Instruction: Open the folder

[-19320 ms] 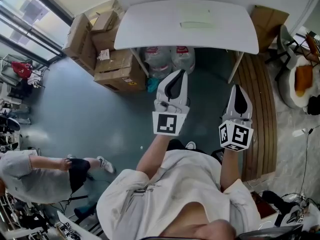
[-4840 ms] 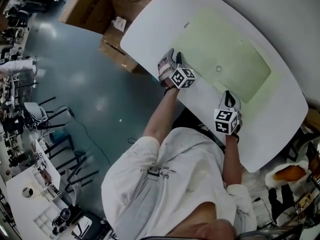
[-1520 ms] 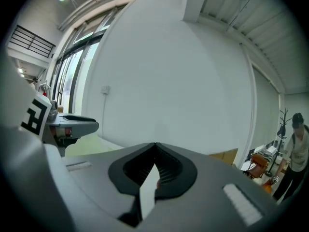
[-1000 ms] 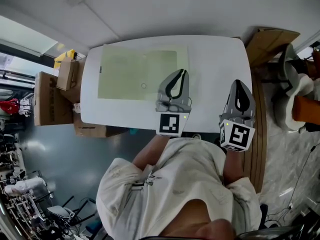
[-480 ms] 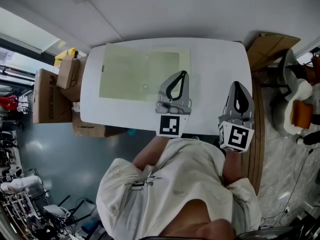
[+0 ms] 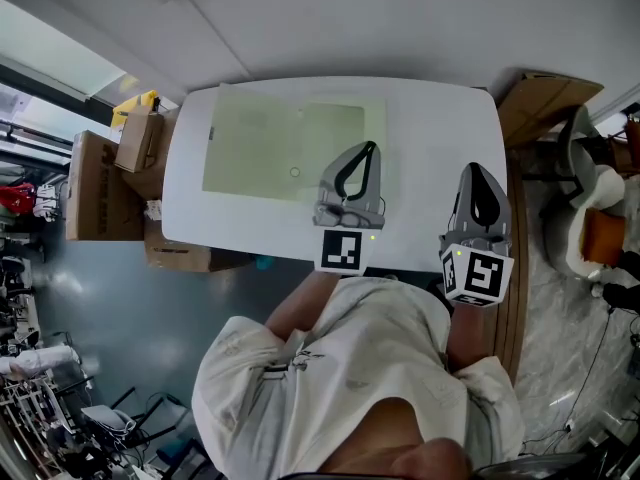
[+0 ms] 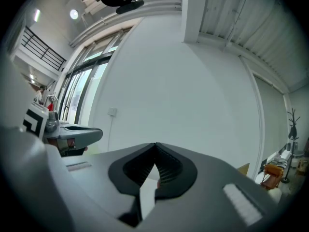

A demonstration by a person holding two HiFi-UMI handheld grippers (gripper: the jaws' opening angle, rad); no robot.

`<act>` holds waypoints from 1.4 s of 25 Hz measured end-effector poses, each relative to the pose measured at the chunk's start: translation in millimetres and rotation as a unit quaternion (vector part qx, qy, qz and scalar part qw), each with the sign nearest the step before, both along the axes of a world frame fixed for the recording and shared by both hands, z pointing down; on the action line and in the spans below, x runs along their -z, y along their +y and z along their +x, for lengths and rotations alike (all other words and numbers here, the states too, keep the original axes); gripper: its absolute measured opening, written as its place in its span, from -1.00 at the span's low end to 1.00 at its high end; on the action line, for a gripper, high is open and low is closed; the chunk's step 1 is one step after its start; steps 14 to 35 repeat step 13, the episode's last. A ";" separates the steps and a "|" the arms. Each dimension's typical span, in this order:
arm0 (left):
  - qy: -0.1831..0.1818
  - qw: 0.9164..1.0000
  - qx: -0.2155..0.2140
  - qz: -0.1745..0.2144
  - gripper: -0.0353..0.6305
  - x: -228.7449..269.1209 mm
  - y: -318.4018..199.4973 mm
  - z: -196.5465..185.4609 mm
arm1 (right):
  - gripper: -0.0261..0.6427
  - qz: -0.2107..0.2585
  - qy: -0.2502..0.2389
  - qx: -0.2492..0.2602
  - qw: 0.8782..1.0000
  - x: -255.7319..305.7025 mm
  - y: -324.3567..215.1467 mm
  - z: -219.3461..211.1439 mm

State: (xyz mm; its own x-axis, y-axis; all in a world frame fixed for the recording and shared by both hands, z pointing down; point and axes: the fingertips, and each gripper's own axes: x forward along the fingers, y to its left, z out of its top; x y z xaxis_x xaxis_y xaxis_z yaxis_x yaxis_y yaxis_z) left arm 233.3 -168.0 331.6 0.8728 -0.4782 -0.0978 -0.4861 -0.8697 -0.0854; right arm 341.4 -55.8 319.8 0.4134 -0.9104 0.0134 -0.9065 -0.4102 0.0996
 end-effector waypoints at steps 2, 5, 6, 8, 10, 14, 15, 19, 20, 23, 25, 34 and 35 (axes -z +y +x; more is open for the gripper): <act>0.001 1.000 0.002 0.001 -0.89 0.8 -2.8 -4.3 | -0.92 0.002 0.002 0.001 1.000 2.6 -2.8 -3.2; 0.007 1.000 0.005 -0.001 -0.89 5.3 -5.9 -9.4 | -0.92 0.001 0.015 0.003 1.000 6.1 -5.6 -8.1; 0.009 1.000 0.007 0.000 -0.89 7.3 -6.5 -10.8 | -0.92 0.000 0.017 0.004 1.000 6.7 -6.1 -9.5; 0.012 1.000 0.010 0.003 -0.89 10.1 -7.0 -14.2 | -0.92 -0.001 0.020 0.004 1.000 7.4 -6.3 -12.8; 0.013 1.000 0.013 0.007 -0.89 11.6 -7.2 -18.1 | -0.92 -0.001 0.021 0.004 1.000 8.0 -5.9 -16.1; 0.013 1.000 0.014 0.015 -0.89 13.5 -8.1 -23.6 | -0.92 0.000 0.023 0.003 1.000 9.1 -5.9 -20.4; 0.013 1.000 0.014 0.015 -0.89 13.5 -8.1 -23.6 | -0.92 0.000 0.023 0.003 1.000 9.1 -5.9 -20.4; 0.013 1.000 0.014 0.015 -0.89 13.5 -8.1 -23.6 | -0.92 0.000 0.023 0.003 1.000 9.1 -5.9 -20.4; 0.013 1.000 0.014 0.015 -0.89 13.5 -8.1 -23.6 | -0.92 0.000 0.023 0.003 1.000 9.1 -5.9 -20.4; 0.013 1.000 0.014 0.015 -0.89 13.5 -8.1 -23.6 | -0.92 0.000 0.023 0.003 1.000 9.1 -5.9 -20.4; 0.013 1.000 0.014 0.015 -0.89 13.5 -8.1 -23.6 | -0.92 0.000 0.023 0.003 1.000 9.1 -5.9 -20.4; 0.013 1.000 0.014 0.015 -0.89 13.5 -8.1 -23.6 | -0.92 0.000 0.023 0.003 1.000 9.1 -5.9 -20.4; 0.013 1.000 0.014 0.015 -0.89 13.5 -8.1 -23.6 | -0.92 0.000 0.023 0.003 1.000 9.1 -5.9 -20.4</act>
